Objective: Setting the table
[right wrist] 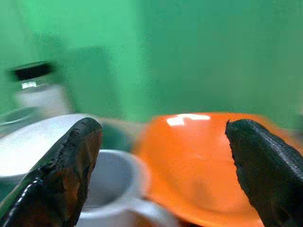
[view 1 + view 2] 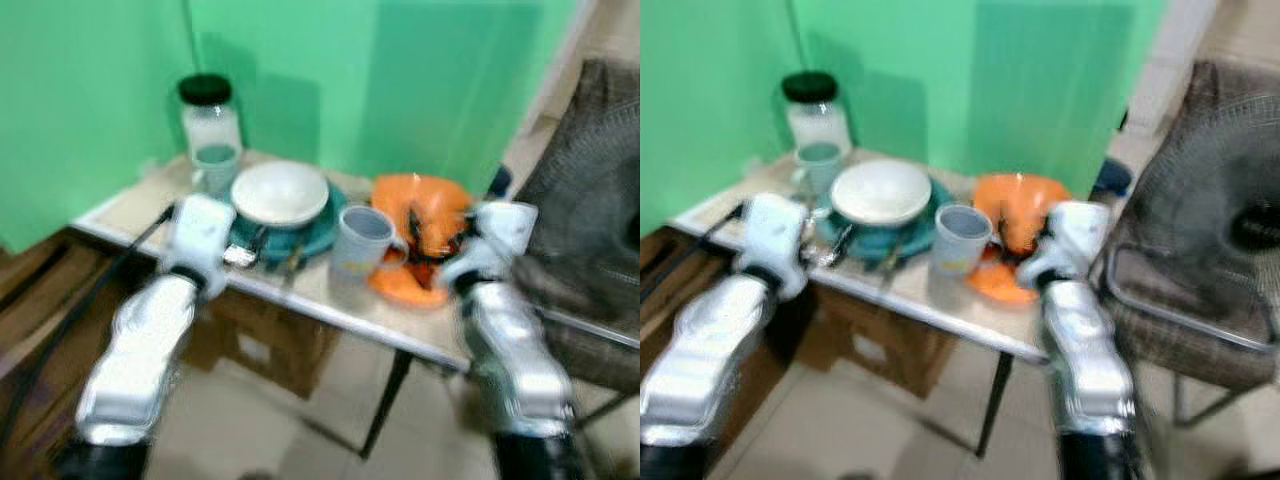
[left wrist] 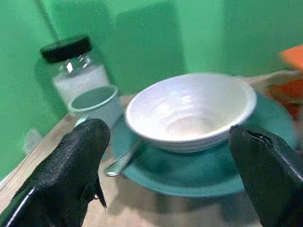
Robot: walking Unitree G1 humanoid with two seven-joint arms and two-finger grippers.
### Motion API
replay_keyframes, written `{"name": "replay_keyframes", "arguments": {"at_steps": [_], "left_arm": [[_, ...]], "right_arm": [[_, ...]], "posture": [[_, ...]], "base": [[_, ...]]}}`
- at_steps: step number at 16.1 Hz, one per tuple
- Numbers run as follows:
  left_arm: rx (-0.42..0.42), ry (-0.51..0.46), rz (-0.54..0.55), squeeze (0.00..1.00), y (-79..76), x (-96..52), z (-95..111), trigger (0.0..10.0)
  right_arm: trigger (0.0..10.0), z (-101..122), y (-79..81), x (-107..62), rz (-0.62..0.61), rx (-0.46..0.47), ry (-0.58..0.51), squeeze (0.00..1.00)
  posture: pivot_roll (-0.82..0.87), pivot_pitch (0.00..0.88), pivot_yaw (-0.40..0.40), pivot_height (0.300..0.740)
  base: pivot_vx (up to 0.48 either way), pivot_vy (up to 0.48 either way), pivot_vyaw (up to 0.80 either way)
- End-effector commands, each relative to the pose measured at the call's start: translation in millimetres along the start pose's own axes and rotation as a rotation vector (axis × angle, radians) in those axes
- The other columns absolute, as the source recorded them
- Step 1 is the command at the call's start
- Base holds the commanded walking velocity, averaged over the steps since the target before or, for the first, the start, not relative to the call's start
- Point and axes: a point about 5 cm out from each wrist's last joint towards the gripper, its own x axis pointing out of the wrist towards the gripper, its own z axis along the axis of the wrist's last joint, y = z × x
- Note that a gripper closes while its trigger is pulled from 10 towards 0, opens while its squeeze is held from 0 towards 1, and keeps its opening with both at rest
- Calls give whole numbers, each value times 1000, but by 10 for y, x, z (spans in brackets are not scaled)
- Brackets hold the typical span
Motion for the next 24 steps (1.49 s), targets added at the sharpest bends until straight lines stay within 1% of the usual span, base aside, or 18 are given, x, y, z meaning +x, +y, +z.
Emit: {"name": "replay_keyframes", "arguments": {"at_steps": [1, 3, 4, 6, 7, 8, 9, 10, 11, 12, 13, 14, 16, 18, 20, 21, 22, 24], "left_arm": [[18, -47, -45, 0, -83, 19, 103, 10000], [24, -79, -112, 0, -129, -27, 174, 10000], [27, -87, -122, 0, -135, -34, 183, 10000], [29, -96, -148, 0, -139, -65, 192, 10000], [49, -88, -194, 0, -155, -90, 185, 10000], [57, -82, -220, 0, -164, -100, 181, 10000], [57, -64, -253, 0, -165, -106, 171, 10000], [57, -59, -263, 0, -161, -105, 167, 10000], [61, -45, -320, 0, -145, -115, 154, 10000], [62, -41, -340, 0, -145, -123, 150, 10000], [74, -20, -405, 0, -148, -168, 126, 10000], [82, 11, -502, 0, -159, -257, 82, 10000], [98, 41, -602, 0, -163, -349, 52, 10000], [90, 65, -654, 0, -153, -401, 27, 10000], [103, 108, -678, 0, -112, -466, -43, 10000], [105, 114, -677, 0, -96, -473, -55, 10000], [104, 117, -679, 0, -87, -479, -61, 10000], [109, 130, -688, 0, -80, -498, -81, 10000]], "right_arm": [[10000, 44, -114, -18, -1, -14, -11, 0], [10000, 136, -118, -16, 110, -48, -29, 0], [10000, 153, -121, -16, 126, -59, -31, 0], [10000, 218, -126, -19, 228, -86, -32, 0], [10000, 254, -136, -40, 325, -106, -28, 0], [10000, 269, -147, -44, 371, -116, -20, 529], [10000, 302, -167, -26, 435, -140, -2, 1000], [10000, 313, -167, -19, 472, -155, 8, 1000], [10000, 329, -119, 22, 602, -234, 59, 1000], [10000, 332, -110, 33, 635, -257, 74, 1000], [10000, 326, -62, 70, 708, -304, 114, 1000], [10000, 315, 20, 130, 797, -358, 164, 1000], [10000, 261, 86, 181, 891, -449, 249, 1000], [10000, 237, 120, 240, 903, -496, 281, 1000], [10000, 193, 183, 359, 871, -532, 319, 1000], [10000, 172, 198, 409, 845, -536, 330, 627], [10000, 160, 215, 447, 833, -542, 336, 0], [10000, 133, 253, 510, 830, -543, 353, 0]], "posture": [[87, 0, -26, 740], [92, 0, -35, 740], [92, 0, -35, 740], [91, 0, -37, 740], [90, 0, -40, 740], [88, 0, -41, 740], [84, 0, -40, 740], [84, 0, -40, 740], [71, 0, -34, 740], [70, 0, -33, 740], [70, 0, -33, 740], [64, 0, -35, 740], [68, 0, -41, 740], [69, 0, -46, 740], [67, 0, -48, 740], [66, 0, -49, 740], [66, 0, -50, 740], [67, 0, -53, 740]], "base": [[244, 0, 0], [0, 0, 0], [0, 0, 0], [0, 0, 0], [0, 0, 0], [0, 0, 0], [0, 0, 0], [0, 0, 0], [0, 0, 0], [0, 0, 0], [0, 0, 0], [0, 0, 0], [0, 0, 0], [0, 0, 0], [0, 0, 0], [0, 0, 0], [0, 0, 0], [0, 0, 0]]}}
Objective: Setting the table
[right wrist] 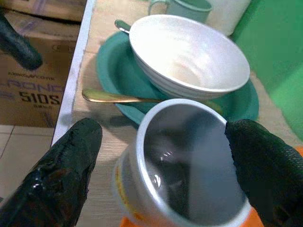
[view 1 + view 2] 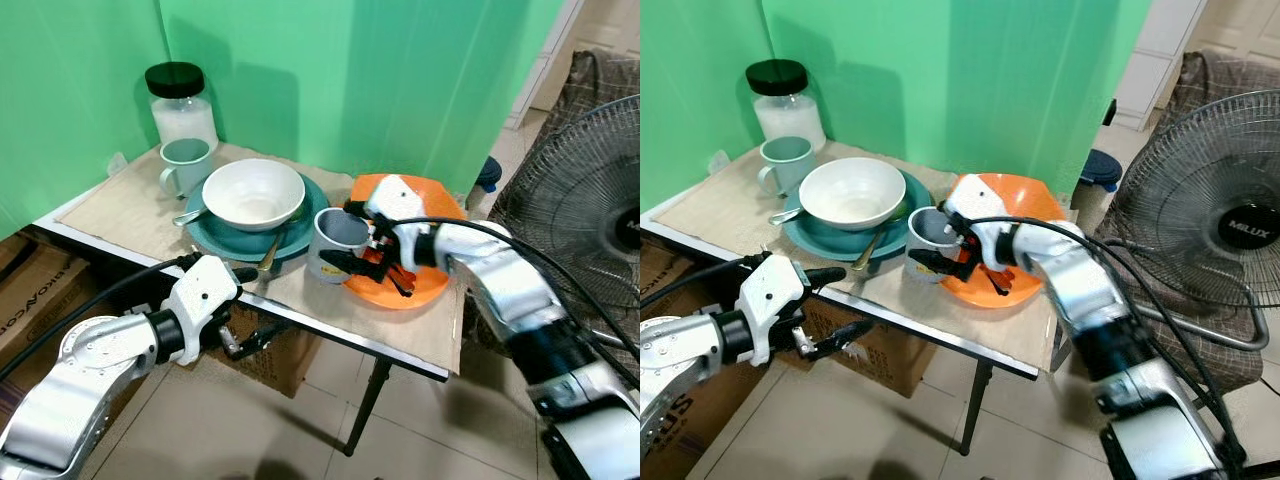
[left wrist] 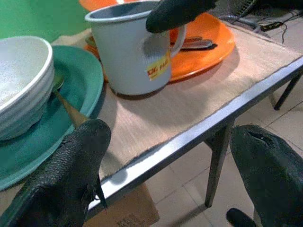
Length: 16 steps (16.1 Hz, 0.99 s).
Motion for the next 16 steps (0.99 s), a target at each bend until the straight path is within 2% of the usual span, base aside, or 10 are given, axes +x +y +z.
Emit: {"name": "replay_keyframes", "arguments": {"at_steps": [1, 2, 3, 9, 12, 16], "left_arm": [[6, -1, -7, 0, -8, -14, 12, 10000], [3, -4, -8, 0, -11, -7, 22, 10000], [1, -9, -8, 0, -13, -3, 31, 10000], [1, -6, -8, 0, -16, -11, 20, 10000], [-3, -5, -7, 0, -29, -9, 11, 10000], [-2, 3, -10, 0, -32, -19, -6, 10000]], "right_arm": [[10000, -14, -32, -5, -2, -5, 28, 0], [3333, -22, -32, 12, 9, -2, 39, 0], [0, -22, -28, 25, 20, 0, 42, 0], [0, -62, -38, 40, 69, 9, 96, 0], [0, -98, -94, 96, 3, 15, 133, 0], [0, -99, -110, 116, 2, 12, 146, 0]], "posture": [[67, 0, -56, 740], [67, 0, -56, 740], [70, 0, -59, 740], [72, 0, -66, 740], [77, 0, -72, 740], [82, 0, -75, 740]], "base": [[0, 0, 0], [0, 0, 0], [0, 0, 0], [0, 0, 0], [0, 0, 0], [0, 0, 0]]}}
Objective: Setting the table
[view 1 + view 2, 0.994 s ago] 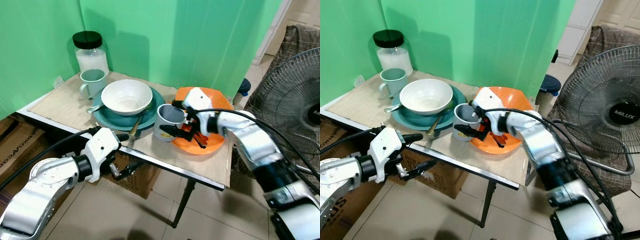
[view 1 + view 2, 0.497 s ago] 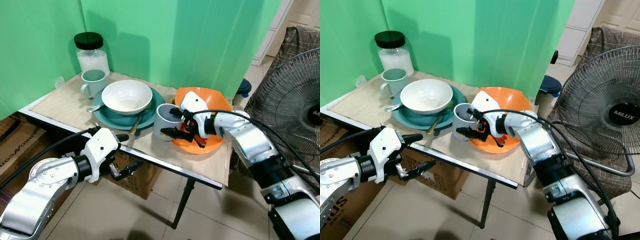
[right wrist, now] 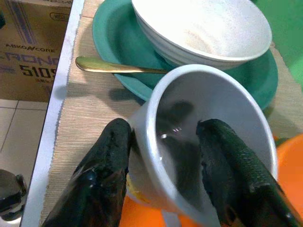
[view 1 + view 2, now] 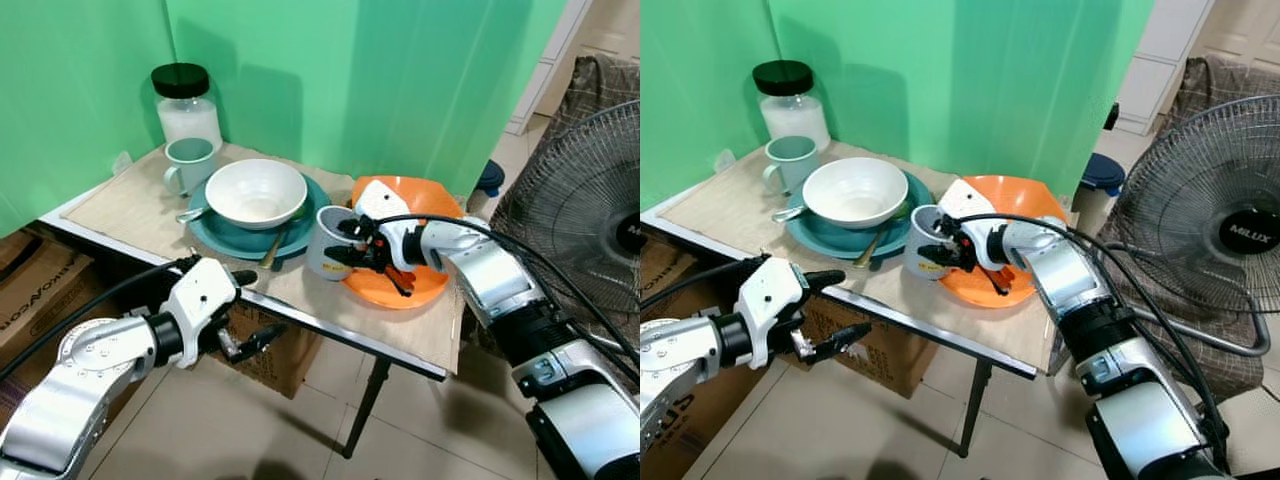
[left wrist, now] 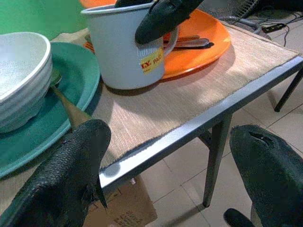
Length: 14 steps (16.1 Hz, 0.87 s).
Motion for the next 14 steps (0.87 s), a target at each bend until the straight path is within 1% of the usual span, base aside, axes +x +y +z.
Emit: {"name": "replay_keyframes", "arguments": {"at_steps": [1, 5, 9, 14], "left_arm": [[11, 3, -7, 0, -11, -13, 13, 10000], [16, 5, -15, 0, 17, -16, 18, 10000], [22, 2, -23, 0, 35, -15, 35, 10000], [35, -1, -19, 0, 64, -10, 48, 10000]], "right_arm": [[0, 26, -42, -10, -10, -15, 17, 0], [0, 58, -29, -26, 35, -23, 7, 0], [0, 85, -29, -48, 50, -22, -8, 0], [0, 169, -32, -70, 66, -22, -57, 0]], "posture": [[82, 0, -74, 740], [76, 0, -67, 740], [72, 0, -60, 740], [71, 0, -55, 740]], "base": [[0, 0, 0], [0, 0, 0], [0, 0, 0], [0, 0, 0]]}}
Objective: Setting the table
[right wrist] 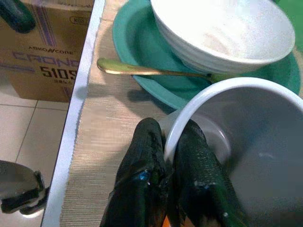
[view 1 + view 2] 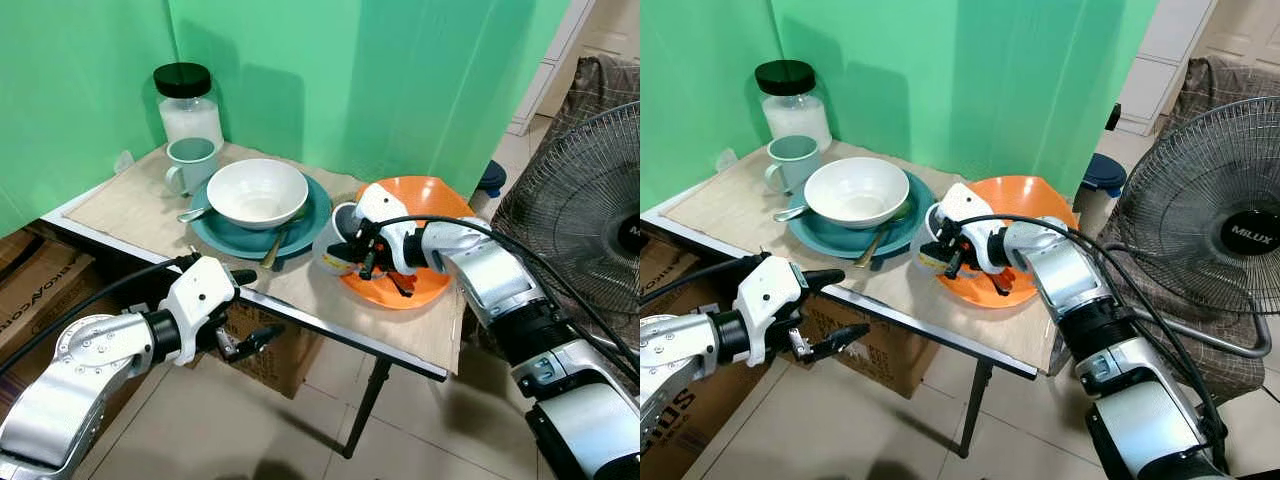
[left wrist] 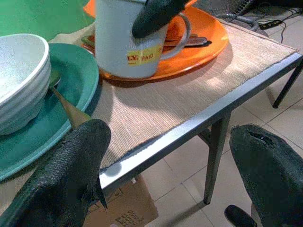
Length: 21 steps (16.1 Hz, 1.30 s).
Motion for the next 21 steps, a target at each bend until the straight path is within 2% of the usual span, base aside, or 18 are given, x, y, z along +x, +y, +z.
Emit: {"name": "replay_keyframes", "arguments": {"at_steps": [1, 6, 7, 8, 9, 10, 12, 13, 14, 15, 16, 17, 18, 21], "left_arm": [[22, -8, 1, 0, 35, -6, 45, 10000], [36, -36, -3, 0, 52, -8, 119, 10000], [31, -93, 0, 0, 58, 5, 237, 10000], [29, -114, 3, 0, 59, 13, 282, 10000], [43, -160, 30, 0, 68, 47, 411, 10000], [46, -178, 53, 0, 69, 78, 479, 10000], [52, -182, 127, 0, 86, 201, 552, 10000], [39, -204, 179, 0, 112, 260, 588, 10000], [22, -237, 247, 0, 146, 336, 644, 10000], [29, -270, 326, 0, 204, 401, 708, 10000], [16, -295, 398, 0, 257, 437, 752, 10000], [7, -304, 491, 0, 316, 452, 767, 10000], [-13, -301, 527, 0, 330, 446, 744, 10000], [-35, -294, 546, 0, 221, 461, 671, 10000]], "right_arm": [[0, 146, -53, -58, -5, -26, -42, 0], [0, 368, -71, -196, 7, -23, -166, 0], [0, 492, -121, -359, -38, -22, -270, 0], [0, 525, -146, -426, -70, -19, -302, 0], [0, 553, -225, -642, -212, -9, -358, 0], [0, 536, -241, -770, -292, 1, -381, 0], [0, 442, -185, -1012, -474, 96, -448, 0], [0, 388, -124, -1077, -543, 131, -469, 0], [1255, 303, -33, -1176, -646, 185, -488, 0], [8510, 215, 77, -1265, -749, 200, -491, 0], [10000, 136, 161, -1328, -818, 253, -498, 0], [10000, 72, 306, -1410, -904, 273, -505, 0], [10000, 15, 395, -1424, -961, 246, -455, 0], [10000, -104, 651, -1414, -1048, 317, -461, 0]], "posture": [[71, 0, -54, 740], [72, 0, -48, 740], [71, 0, -46, 740], [71, 0, -46, 740], [73, 0, -50, 740], [72, 0, -56, 740], [67, 0, -57, 740], [52, 0, -55, 740], [41, 0, -49, 740], [19, 0, -33, 740], [4, 0, -21, 740], [-21, 0, 2, 740], [-30, 0, 10, 740], [-40, 0, 23, 740]], "base": [[0, 0, 0], [0, 0, 0], [0, 0, 0], [0, 0, 0], [0, 0, 0], [0, 0, 0], [0, 0, 0], [0, 0, 0], [0, 0, 0], [0, 0, 0], [0, 0, 0], [0, 0, 0], [0, 0, 0], [0, 0, -692]]}}
